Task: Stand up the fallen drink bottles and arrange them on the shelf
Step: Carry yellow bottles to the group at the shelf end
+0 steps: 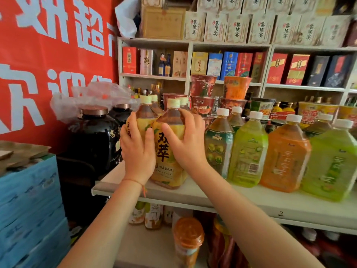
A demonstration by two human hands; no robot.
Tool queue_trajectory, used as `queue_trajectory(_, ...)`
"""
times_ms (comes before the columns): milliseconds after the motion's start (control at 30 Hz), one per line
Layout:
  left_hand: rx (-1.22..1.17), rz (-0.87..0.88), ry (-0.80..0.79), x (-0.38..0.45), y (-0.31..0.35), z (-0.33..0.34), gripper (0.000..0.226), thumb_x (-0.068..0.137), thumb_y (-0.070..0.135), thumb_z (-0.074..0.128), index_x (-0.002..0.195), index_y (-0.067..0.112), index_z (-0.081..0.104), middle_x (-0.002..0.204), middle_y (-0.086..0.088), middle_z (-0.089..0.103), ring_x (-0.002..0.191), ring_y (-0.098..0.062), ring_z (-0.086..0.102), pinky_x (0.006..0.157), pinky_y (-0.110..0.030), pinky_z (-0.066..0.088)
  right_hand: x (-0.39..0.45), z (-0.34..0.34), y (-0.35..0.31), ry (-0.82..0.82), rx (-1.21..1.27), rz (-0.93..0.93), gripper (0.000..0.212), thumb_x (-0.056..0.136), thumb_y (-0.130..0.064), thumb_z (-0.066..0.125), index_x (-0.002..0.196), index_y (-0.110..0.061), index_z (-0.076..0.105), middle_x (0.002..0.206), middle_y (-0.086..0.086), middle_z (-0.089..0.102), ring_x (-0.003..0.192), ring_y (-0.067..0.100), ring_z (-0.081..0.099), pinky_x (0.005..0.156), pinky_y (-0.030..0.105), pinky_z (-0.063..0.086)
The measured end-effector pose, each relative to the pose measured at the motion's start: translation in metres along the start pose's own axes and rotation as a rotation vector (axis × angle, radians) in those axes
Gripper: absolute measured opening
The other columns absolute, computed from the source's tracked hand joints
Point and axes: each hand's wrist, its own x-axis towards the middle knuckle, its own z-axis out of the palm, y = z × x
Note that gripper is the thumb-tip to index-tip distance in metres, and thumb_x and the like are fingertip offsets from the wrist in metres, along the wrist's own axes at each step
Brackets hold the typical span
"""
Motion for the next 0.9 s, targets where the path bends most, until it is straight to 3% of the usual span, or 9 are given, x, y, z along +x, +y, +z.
queue_trajectory(133,0.039,-0.030,-0.002,-0.006,0.005,0.002,0.069,0.101,0.053,0.029,0.161,0.026,0.009,0.166,-0.022,0.007,0.153,-0.038,0.008,0.121,-0.060,0.014,0.007,-0.018,0.003,0.186,-0.331,-0.197,0.054,0.101,-0.048,0.034,0.128,-0.011,0.063,0.127,0.013,0.053,0.120,0.029,0.047,0.100,0.044,0.037)
queue_trajectory(233,0.071,0.114,0.077,-0.015,0.023,0.003,0.070,0.102,0.048,0.034,0.160,0.011,0.019,0.167,-0.020,0.008,0.155,-0.036,0.005,0.124,-0.057,0.013,0.024,-0.050,0.021,0.322,-0.521,-0.175,0.046,0.100,-0.034,0.045,0.137,-0.007,0.053,0.129,0.017,0.054,0.118,0.033,0.051,0.101,0.046,0.039)
queue_trajectory(300,0.053,0.349,0.152,-0.023,0.044,0.008,0.058,0.102,0.031,0.046,0.151,0.001,0.035,0.161,-0.025,0.024,0.152,-0.038,0.018,0.124,-0.051,0.019,0.032,-0.063,0.032,0.120,-0.607,-0.004,0.065,0.099,-0.036,0.052,0.152,-0.007,0.029,0.135,0.016,0.051,0.118,0.032,0.054,0.098,0.044,0.046)
queue_trajectory(367,-0.009,0.568,0.127,-0.033,0.066,0.019,0.045,0.100,0.017,0.051,0.140,-0.004,0.049,0.151,-0.024,0.042,0.145,-0.035,0.035,0.123,-0.041,0.026,0.034,-0.068,0.041,-0.089,-0.592,0.112,0.079,0.097,-0.049,0.053,0.156,-0.015,0.013,0.128,0.010,0.058,0.106,0.026,0.063,0.079,0.036,0.057)
queue_trajectory(467,-0.123,0.684,-0.100,-0.051,0.090,0.043,0.040,0.099,0.009,0.050,0.138,-0.001,0.052,0.143,-0.017,0.052,0.138,-0.027,0.046,0.118,-0.038,0.035,0.031,-0.095,0.047,-0.005,-0.571,-0.079,0.054,0.102,-0.038,0.047,0.148,-0.015,0.032,0.105,0.004,0.067,0.088,0.024,0.065,0.064,0.030,0.048)
queue_trajectory(567,-0.131,0.423,-0.283,-0.060,0.103,0.072,0.065,0.097,0.014,0.061,0.154,0.010,0.030,0.158,-0.009,0.032,0.151,-0.020,0.025,0.125,-0.037,0.022,0.032,-0.129,0.060,0.212,-0.548,-0.155,0.037,0.101,-0.023,0.048,0.136,-0.010,0.049,0.116,0.005,0.061,0.099,0.019,0.058,0.077,0.027,0.043)
queue_trajectory(667,-0.145,0.093,-0.383,-0.055,0.099,0.099,0.092,0.088,0.026,0.075,0.158,0.022,0.015,0.162,-0.002,0.023,0.151,-0.019,0.021,0.124,-0.045,0.024,0.036,-0.147,0.078,0.008,-0.272,0.272,0.038,0.102,-0.031,0.053,0.135,-0.014,0.045,0.125,-0.006,0.049,0.105,0.009,0.048,0.084,0.025,0.043)
queue_trajectory(733,-0.168,0.000,-0.391,-0.052,0.093,0.107,0.100,0.082,0.029,0.081,0.157,0.028,0.015,0.160,-0.001,0.025,0.148,-0.022,0.028,0.119,-0.043,0.031,0.039,-0.148,0.088,-0.046,-0.176,0.387,0.026,0.101,-0.036,0.054,0.117,-0.016,0.052,0.109,-0.004,0.060,0.094,0.016,0.059,0.077,0.032,0.052)
queue_trajectory(900,-0.184,-0.071,-0.340,-0.054,0.096,0.112,0.096,0.079,0.027,0.083,0.153,0.036,0.021,0.154,0.002,0.035,0.135,-0.018,0.041,0.103,-0.032,0.038,0.039,-0.157,0.086,0.006,-0.084,0.287,0.026,0.098,-0.044,0.058,0.095,-0.018,0.057,0.090,-0.002,0.062,0.081,0.014,0.059,0.068,0.030,0.049)
